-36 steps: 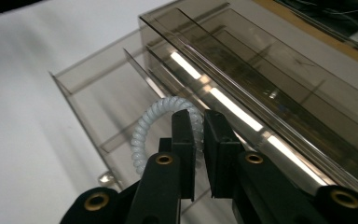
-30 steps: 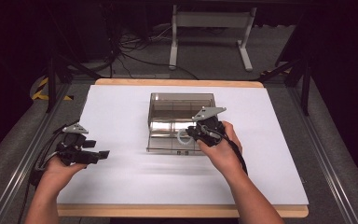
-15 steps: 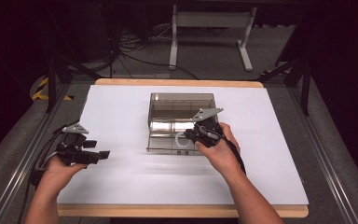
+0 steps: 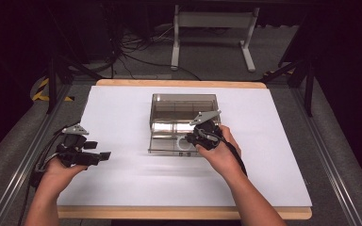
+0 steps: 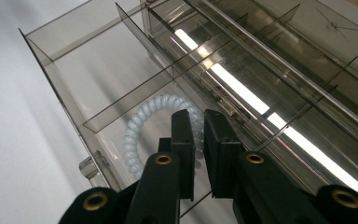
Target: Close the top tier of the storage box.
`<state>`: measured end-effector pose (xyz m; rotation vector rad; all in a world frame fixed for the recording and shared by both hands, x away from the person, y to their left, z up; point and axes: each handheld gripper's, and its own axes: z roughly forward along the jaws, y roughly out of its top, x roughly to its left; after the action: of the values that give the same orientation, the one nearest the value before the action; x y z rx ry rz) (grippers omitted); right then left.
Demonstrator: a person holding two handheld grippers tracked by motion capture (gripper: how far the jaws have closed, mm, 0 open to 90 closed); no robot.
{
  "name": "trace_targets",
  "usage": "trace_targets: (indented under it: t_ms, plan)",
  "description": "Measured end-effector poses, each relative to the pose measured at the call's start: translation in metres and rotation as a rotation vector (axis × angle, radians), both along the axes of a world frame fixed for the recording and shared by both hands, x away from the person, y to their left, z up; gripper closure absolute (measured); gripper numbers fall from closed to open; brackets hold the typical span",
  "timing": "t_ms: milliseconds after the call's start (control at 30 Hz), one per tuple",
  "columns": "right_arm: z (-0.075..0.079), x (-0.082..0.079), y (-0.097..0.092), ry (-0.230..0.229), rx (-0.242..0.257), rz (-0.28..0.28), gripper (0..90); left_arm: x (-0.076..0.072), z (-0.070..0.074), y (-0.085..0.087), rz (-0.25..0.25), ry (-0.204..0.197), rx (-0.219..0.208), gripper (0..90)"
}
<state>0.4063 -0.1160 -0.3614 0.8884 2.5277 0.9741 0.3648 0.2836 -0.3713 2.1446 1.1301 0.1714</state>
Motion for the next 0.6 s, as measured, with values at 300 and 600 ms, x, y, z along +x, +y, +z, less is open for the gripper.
trace_targets:
  t_ms: [300,600]
  plan:
    - [-0.0002,-0.0009,-0.0002,-0.031,-0.023,-0.001,77.3,0.0004,0.0007,-0.0008,-0.007,0.001,-0.001,27.1]
    - [0.0048,-0.0036,-0.0070,-0.051,0.007,0.016,86.8,0.0033,0.0012,-0.0036,-0.013,-0.004,-0.002,27.1]
